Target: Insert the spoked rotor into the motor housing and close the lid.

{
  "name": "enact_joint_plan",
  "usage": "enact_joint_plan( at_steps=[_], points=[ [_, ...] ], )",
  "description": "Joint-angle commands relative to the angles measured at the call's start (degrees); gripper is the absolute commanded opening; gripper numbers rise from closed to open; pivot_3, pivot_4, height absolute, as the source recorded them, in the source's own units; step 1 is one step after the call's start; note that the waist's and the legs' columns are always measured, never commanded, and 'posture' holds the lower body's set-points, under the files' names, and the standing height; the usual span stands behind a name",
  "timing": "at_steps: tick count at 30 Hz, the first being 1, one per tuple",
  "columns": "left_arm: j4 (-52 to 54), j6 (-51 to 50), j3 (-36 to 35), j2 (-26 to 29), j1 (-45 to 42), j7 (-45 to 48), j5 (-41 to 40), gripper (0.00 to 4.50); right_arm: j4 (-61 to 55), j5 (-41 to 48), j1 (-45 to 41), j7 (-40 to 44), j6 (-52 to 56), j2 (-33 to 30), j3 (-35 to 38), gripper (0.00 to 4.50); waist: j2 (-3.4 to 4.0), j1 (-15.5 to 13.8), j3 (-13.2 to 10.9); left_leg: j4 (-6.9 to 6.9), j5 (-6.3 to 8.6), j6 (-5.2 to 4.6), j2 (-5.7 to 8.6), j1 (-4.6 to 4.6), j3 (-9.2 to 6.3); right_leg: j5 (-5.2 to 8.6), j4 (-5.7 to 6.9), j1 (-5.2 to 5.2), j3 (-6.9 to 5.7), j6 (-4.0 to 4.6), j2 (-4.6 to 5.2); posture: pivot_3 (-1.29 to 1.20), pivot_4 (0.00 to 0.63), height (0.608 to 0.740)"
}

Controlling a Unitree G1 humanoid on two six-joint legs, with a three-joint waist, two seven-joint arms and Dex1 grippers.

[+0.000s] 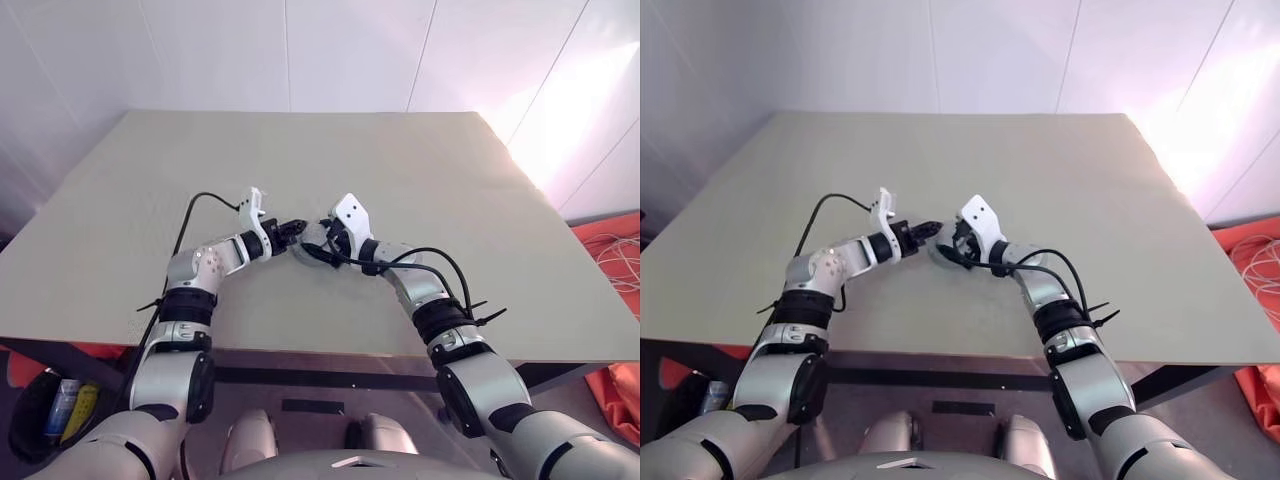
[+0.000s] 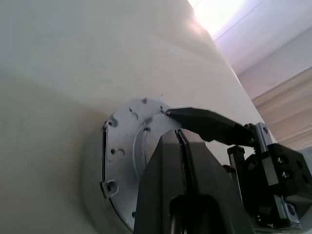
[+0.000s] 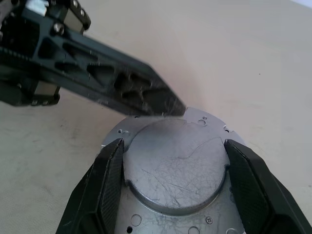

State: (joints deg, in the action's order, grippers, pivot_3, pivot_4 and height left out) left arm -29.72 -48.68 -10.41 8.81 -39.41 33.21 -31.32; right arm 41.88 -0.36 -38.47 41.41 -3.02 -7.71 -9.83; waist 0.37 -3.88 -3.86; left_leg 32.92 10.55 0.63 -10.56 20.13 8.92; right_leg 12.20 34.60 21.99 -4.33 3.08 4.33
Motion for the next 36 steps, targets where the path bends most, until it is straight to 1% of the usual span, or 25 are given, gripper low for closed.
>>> enact_joint_plan(
  at_steps=[1, 3, 6, 16, 18, 19, 20, 23, 27, 30, 36],
  points=[
    [-2.6, -4.5, -2.2, 0.5, -3.2, -1.3, -1.7, 0.05, 1.4, -1.9, 1.3, -0.1, 1.9, -0.4, -1.7, 3.18, 0.00, 0.0, 0.0, 0.00, 0.00, 0.00, 0.00, 0.00, 0.00, 0.00, 0.00, 0.00, 0.00, 0.00, 0.00, 0.00, 0.000, 0.740],
    [-5.7, -7.5, -3.5, 1.2, -4.8, -2.8, -1.9, 0.05, 1.2, -1.8, 1.4, -0.2, 1.9, -0.4, -1.6, 3.18, 0.00, -0.1, 0.0, 0.00, 0.00, 0.00, 0.01, -0.01, 0.01, 0.00, 0.00, -0.01, 0.00, 0.00, 0.00, 0.00, 0.000, 0.740],
    [-8.3, -9.6, -4.9, 1.6, -6.1, -4.6, -1.8, 0.05, 0.8, -1.5, 1.4, -0.2, 2.2, -0.4, -1.3, 3.18, 0.00, 0.0, 0.0, 0.00, 0.00, 0.00, 0.02, -0.04, 0.01, 0.00, -0.01, -0.03, 0.00, -0.01, 0.00, 0.00, 0.000, 0.740],
    [-8.0, -11.9, -7.2, 1.6, -5.6, -5.6, -2.6, 0.05, -2.2, 0.8, 2.2, 1.6, 5.3, -0.7, -0.1, 3.18, 0.00, -0.1, 0.0, -0.19, 0.00, 0.00, 0.03, -0.03, 0.00, 0.01, -0.21, -0.04, -0.01, 0.00, 0.00, 0.00, 0.000, 0.740],
    [-7.8, -12.1, -7.4, 1.6, -5.4, -5.7, -2.7, 0.00, -2.6, 0.7, 2.3, 1.5, 5.1, -0.9, -0.1, 3.90, 0.00, -0.2, 0.0, -0.24, 0.01, -0.01, 0.04, -0.01, 0.00, 0.00, -0.31, -0.06, -0.02, 0.00, 0.00, 0.00, 0.000, 0.740],
    [-7.8, -12.3, -7.5, 1.6, -5.4, -5.7, -2.8, 0.00, -2.8, 0.6, 2.4, 1.3, 4.8, -0.9, -0.1, 4.12, 0.00, -0.2, 0.0, -0.28, 0.01, -0.02, 0.05, -0.01, 0.01, 0.00, -0.36, -0.07, -0.02, 0.00, 0.00, 0.00, 0.000, 0.740],
    [-7.7, -12.4, -7.5, 1.6, -5.4, -5.7, -2.8, 0.00, -3.0, 0.5, 2.4, 0.9, 4.5, -0.9, 0.0, 4.47, 0.00, -0.2, 0.0, -0.31, 0.01, -0.02, 0.05, 0.00, 0.01, 0.00, -0.40, -0.07, -0.02, 0.01, 0.00, 0.00, 0.000, 0.740],
    [-7.5, -12.8, -7.6, 1.6, -5.2, -5.7, -2.9, 0.00, -3.1, 0.3, 2.3, 0.5, 3.6, -0.8, 0.0, 4.49, 0.00, -0.2, 0.0, -0.42, 0.01, -0.02, 0.06, -0.01, 0.01, -0.01, -0.52, -0.08, -0.04, 0.01, 0.00, 0.00, 0.000, 0.740],
    [-7.5, -13.2, -7.7, 1.8, -5.3, -5.6, -3.1, 0.00, -5.2, 1.7, 2.6, 2.0, 3.0, -0.9, 0.6, 4.49, 0.00, -0.2, 0.0, -0.53, 0.01, -0.02, 0.07, -0.02, 0.01, -0.04, -0.72, -0.17, -0.08, 0.06, 0.00, 0.00, 0.000, 0.740],
    [-7.5, -13.3, -7.7, 1.8, -5.4, -5.6, -3.2, 0.00, -7.5, 3.4, 2.7, 3.3, 3.5, -1.1, 1.5, 4.49, 0.00, -0.2, 0.0, -0.59, 0.03, -0.05, 0.09, -0.01, 0.02, -0.18, -0.85, -0.22, -0.09, 0.29, 0.00, 0.00, 0.000, 0.740],
    [-7.4, -13.7, -7.5, 1.5, -5.5, -5.4, -3.3, 0.00, -14.9, 2.9, 3.5, 7.3, 4.7, -6.5, 0.6, 4.49, -0.01, -0.6, 0.0, -0.62, 0.06, -0.11, 0.10, 0.13, 0.02, -0.21, -0.95, -0.17, -0.13, 0.35, 0.00, 0.00, 0.000, 0.740]
  ],
)
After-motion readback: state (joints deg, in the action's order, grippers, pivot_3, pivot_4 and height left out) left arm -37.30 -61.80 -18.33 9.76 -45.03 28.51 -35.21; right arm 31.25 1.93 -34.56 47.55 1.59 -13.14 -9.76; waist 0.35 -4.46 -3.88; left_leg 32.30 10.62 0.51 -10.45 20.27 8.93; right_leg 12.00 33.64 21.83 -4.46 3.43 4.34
